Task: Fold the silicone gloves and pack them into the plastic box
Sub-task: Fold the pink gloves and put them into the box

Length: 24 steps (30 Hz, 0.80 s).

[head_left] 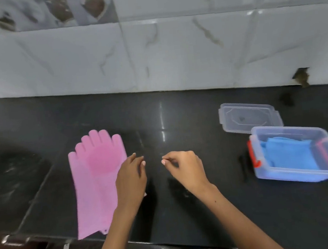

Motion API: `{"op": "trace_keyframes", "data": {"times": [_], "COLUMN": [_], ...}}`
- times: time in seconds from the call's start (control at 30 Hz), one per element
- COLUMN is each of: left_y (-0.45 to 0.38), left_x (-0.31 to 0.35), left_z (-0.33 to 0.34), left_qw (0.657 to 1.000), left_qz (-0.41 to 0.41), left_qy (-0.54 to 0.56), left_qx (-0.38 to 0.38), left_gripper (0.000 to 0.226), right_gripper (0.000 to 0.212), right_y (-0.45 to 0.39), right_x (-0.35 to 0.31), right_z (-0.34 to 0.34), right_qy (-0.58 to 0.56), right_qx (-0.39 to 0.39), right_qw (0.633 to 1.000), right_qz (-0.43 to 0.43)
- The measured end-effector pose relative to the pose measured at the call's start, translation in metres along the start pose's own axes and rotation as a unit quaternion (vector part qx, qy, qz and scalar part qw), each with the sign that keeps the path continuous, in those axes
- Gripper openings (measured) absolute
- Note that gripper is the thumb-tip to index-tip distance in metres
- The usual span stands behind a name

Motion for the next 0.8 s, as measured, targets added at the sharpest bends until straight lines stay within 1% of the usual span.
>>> {"op": "trace_keyframes", "data": {"times": [0.17,0.27,0.33,0.4,0.5,0.6,0.67,0.73,0.8], "left_y": [-0.026,-0.036,-0.039,-0.042,-0.048,-0.058,-0.065,-0.071,-0.075], "left_x": [-0.086,-0.12,-0.132,-0.139,-0.14,-0.138,-0.138,-0.139,-0.14], "left_z": [-0.028,-0.04,-0.042,-0.042,-0.042,-0.045,-0.047,-0.046,-0.044], "left_qw": [0.996,0.992,0.991,0.993,0.994,0.984,0.972,0.966,0.965], "left_qz": [-0.074,-0.117,-0.128,-0.114,-0.106,-0.131,-0.148,-0.162,-0.173], "left_qy": [-0.049,-0.046,-0.039,-0.023,0.033,0.122,0.177,0.195,0.193], "left_qx": [0.015,-0.002,-0.022,-0.03,-0.011,0.017,0.039,0.047,0.045], "left_gripper": [0.031,0.034,0.035,0.034,0.032,0.036,0.037,0.037,0.034], "right_gripper": [0.018,0.018,0.017,0.018,0.015,0.012,0.019,0.023,0.019], "right_y": [-0.017,-0.026,-0.03,-0.036,-0.042,-0.047,-0.05,-0.054,-0.057], "right_x": [-0.032,-0.046,-0.051,-0.056,-0.06,-0.063,-0.064,-0.065,-0.065], "right_z": [0.074,0.105,0.117,0.125,0.132,0.138,0.14,0.14,0.14], "right_qy": [-0.013,0.007,0.037,0.051,0.059,0.064,0.064,0.063,0.059], "right_qx": [-0.021,-0.036,-0.041,-0.033,-0.023,-0.027,-0.04,-0.056,-0.066], "right_qw": [0.999,0.998,0.997,0.996,0.995,0.995,0.994,0.991,0.99], "right_qz": [0.032,0.043,0.056,0.068,0.075,0.076,0.083,0.1,0.109]}}
Point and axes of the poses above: each hand's wrist, its own y-axis away from the middle knuckle, its own z-axis out of the palm, x = y × z, the point moved 1 cm from there along -y, towards the middle knuckle, and after that the axes turned 8 degrees about -z, right-handed, at the moved point
